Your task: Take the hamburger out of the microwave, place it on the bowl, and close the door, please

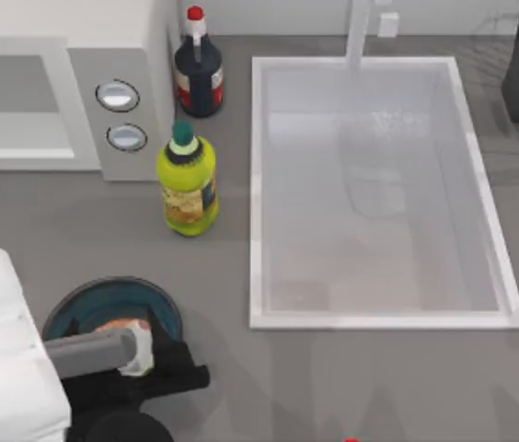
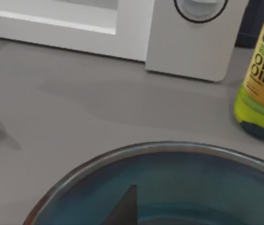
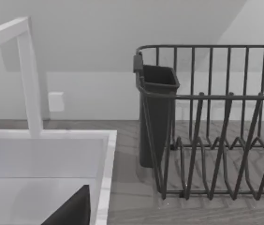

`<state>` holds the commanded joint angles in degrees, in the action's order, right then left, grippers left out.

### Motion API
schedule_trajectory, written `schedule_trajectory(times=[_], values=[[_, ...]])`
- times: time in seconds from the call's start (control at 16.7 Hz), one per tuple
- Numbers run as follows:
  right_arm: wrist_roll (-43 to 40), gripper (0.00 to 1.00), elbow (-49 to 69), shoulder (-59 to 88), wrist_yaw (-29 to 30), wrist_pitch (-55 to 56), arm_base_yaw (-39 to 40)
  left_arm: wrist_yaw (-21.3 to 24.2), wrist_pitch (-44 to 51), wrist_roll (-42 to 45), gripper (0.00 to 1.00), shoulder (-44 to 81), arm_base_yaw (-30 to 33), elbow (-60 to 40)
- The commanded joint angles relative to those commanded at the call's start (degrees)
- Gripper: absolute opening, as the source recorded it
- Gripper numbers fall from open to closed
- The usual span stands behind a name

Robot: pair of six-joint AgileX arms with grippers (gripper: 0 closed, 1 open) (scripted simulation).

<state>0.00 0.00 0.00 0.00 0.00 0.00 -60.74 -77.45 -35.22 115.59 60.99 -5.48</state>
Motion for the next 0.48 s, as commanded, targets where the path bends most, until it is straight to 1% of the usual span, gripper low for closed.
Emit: schedule_trajectory(times=[0.06, 0.48], values=[[0.0, 1.00, 0.0, 0.0, 0.0, 0.0, 0.0, 0.0, 0.0, 0.0, 1.00, 0.0, 0.0, 0.0], [0.0, 1.00, 0.0, 0.0, 0.0, 0.0, 0.0, 0.0, 0.0, 0.0, 1.00, 0.0, 0.0, 0.0]])
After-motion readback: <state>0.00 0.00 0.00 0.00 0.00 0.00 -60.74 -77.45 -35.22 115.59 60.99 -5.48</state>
